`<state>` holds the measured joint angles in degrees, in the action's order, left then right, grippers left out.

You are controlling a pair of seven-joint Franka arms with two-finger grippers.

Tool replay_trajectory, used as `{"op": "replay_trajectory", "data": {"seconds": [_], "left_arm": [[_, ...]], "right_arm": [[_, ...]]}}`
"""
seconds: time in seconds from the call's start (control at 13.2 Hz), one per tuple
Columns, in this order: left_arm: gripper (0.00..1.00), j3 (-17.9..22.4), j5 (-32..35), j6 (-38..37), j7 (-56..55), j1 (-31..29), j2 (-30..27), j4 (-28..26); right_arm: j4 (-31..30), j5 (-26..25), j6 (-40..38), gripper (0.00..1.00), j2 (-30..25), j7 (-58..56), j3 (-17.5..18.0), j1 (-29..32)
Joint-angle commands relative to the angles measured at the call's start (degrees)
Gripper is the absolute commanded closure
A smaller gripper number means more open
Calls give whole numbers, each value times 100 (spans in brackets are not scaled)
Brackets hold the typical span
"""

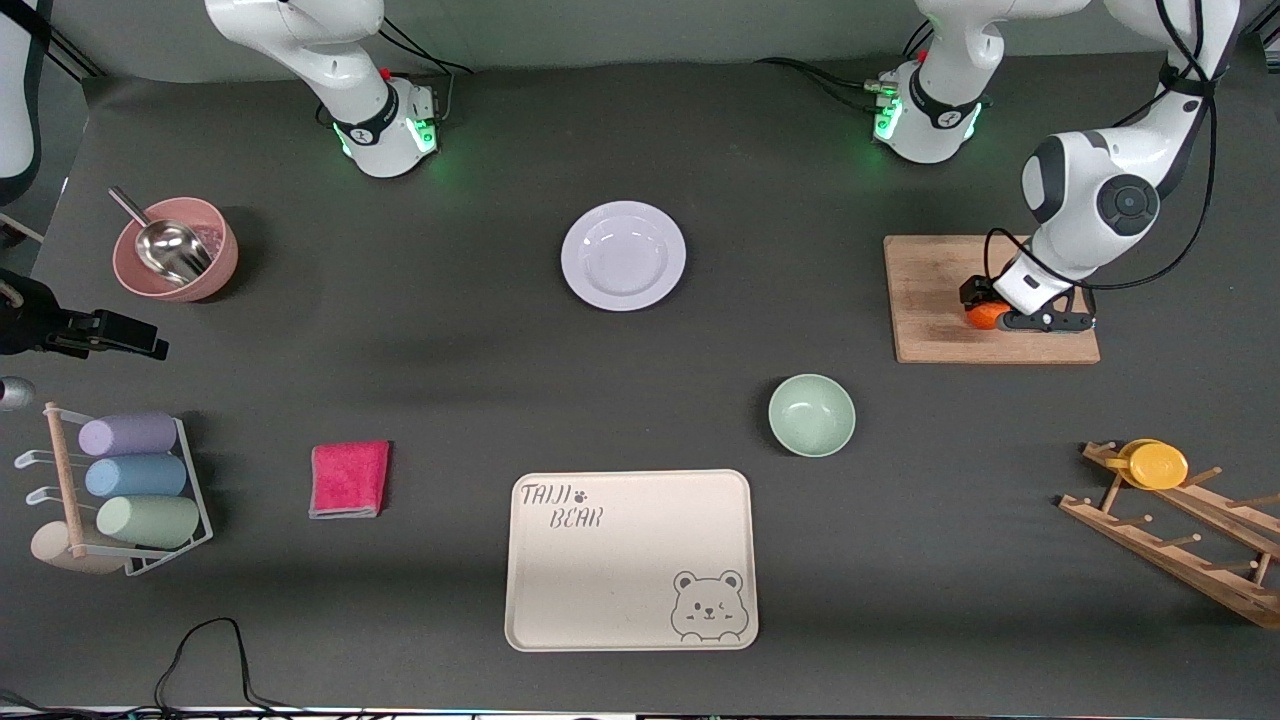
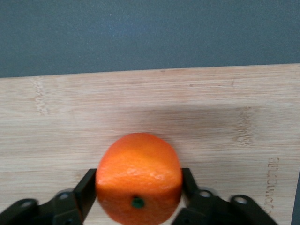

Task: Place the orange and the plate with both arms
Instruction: 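Close the left gripper on the orange and lift it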

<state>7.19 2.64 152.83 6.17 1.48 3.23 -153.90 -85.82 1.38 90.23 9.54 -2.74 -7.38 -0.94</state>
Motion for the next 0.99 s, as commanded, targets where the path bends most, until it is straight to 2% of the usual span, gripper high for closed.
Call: {"op": "replay_trajectory", "data": {"seconds": [0.0,0.08,0.23,0.46,0.68,0.91], "left_arm": [[86,-7,43,72,95,-34,-33,-26],[94,-7,43,19,95,-34,-103,-18],[95,-16,43,-269,25,-25,-383,26],[95,-68,-36,-1304,-316,97,-1226,210],[95,-567,-45,-2684,-1824,711,-1483,1043],[95,-1253,-605,-3564,-3355,1283,-1484,1738]], "right_arm": [[-145,11,56,0,-102,107,-26,-47],[-224,29,56,0,-154,124,-18,-73],[-452,230,73,0,-286,133,-9,-108],[-1249,346,511,0,-776,238,9,-379],[-1727,355,759,0,-1086,905,9,-784],[-2138,363,1047,0,-1348,1511,9,-1267]]}}
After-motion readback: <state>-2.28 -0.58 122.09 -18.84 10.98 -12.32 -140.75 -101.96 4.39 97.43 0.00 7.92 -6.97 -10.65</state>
